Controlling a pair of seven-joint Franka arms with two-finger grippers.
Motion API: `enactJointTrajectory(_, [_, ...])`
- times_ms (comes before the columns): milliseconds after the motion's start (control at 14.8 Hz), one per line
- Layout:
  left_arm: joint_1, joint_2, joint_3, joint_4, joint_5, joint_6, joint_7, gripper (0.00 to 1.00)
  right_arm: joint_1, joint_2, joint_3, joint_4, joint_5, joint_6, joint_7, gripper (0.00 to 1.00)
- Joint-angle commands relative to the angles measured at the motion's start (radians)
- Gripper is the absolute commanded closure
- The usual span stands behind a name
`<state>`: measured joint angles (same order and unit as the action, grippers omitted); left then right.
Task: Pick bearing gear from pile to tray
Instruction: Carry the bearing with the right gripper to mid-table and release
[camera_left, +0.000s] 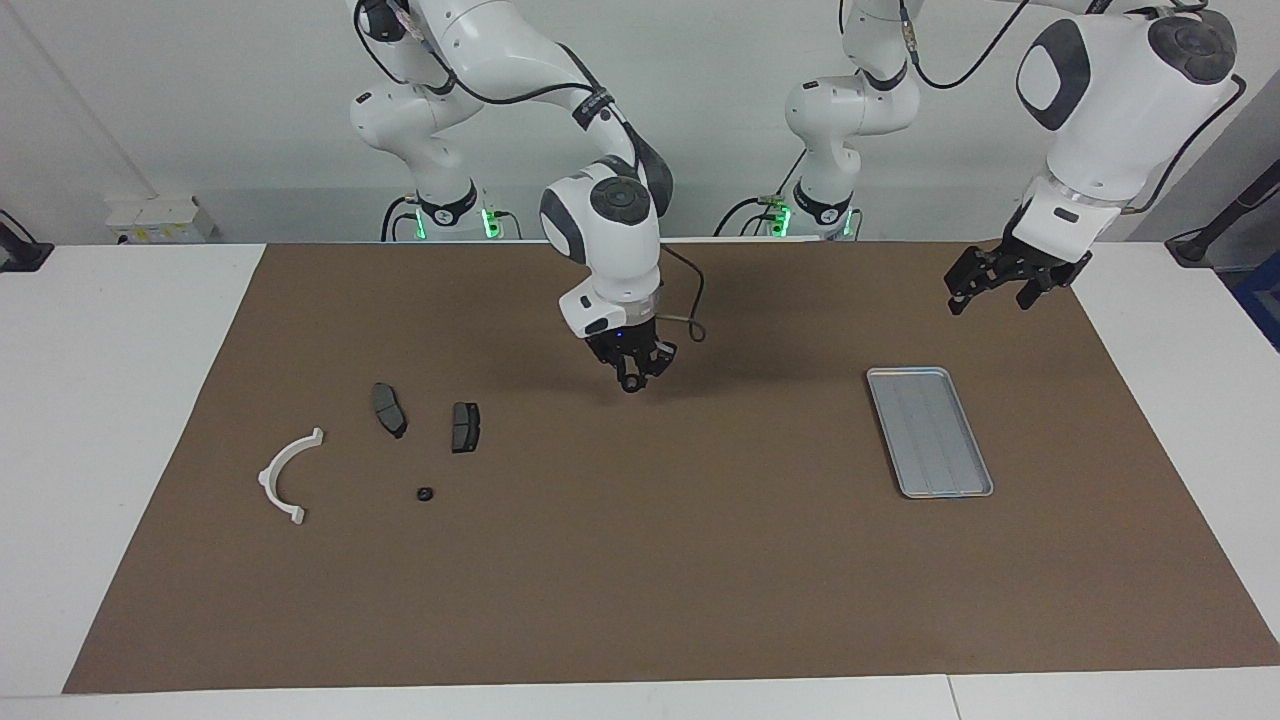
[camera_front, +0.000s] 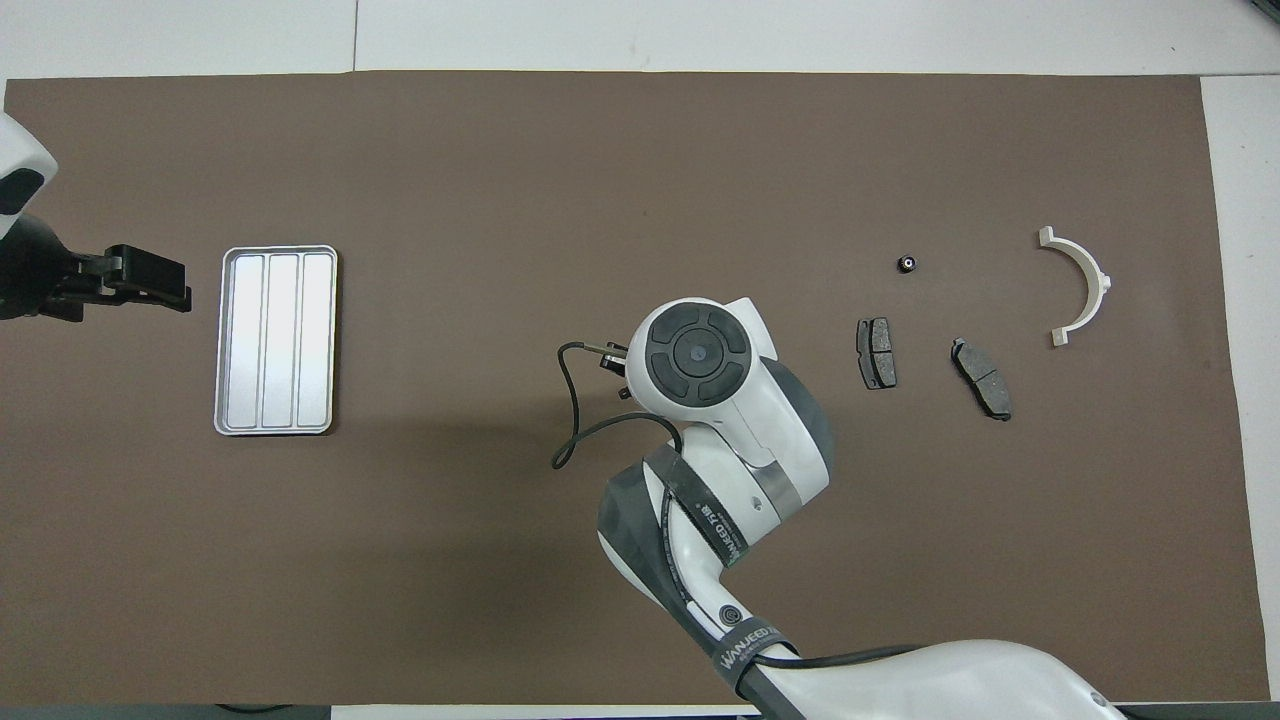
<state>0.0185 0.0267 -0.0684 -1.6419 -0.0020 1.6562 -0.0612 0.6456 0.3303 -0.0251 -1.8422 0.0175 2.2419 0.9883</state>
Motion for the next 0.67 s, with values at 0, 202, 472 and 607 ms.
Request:
enactJointTrajectory(0, [-0.003, -0.022, 0.002, -0.019, 0.008, -0.001, -0.005, 0.0, 0.017, 0.027, -0.004, -0.011, 0.015, 0.05, 0.035, 1.0])
enactJointTrajectory(202, [-0.003, -0.022, 0.002, -0.019, 0.008, -0.001, -0.005, 0.0, 0.019, 0.05, -0.004, -0.018, 0.015, 0.09, 0.035, 1.0])
enactJointTrajectory(472, [-0.003, -0.022, 0.002, -0.019, 0.008, -0.003, -0.005, 0.0, 0.017, 0.075, -0.004, -0.038, 0.015, 0.139, 0.033, 1.0])
enactJointTrajectory(607, [-0.003, -0.022, 0.002, -0.019, 0.008, -0.003, -0.005, 0.0, 0.017, 0.078, -0.004, -0.049, 0.015, 0.162, 0.032, 1.0])
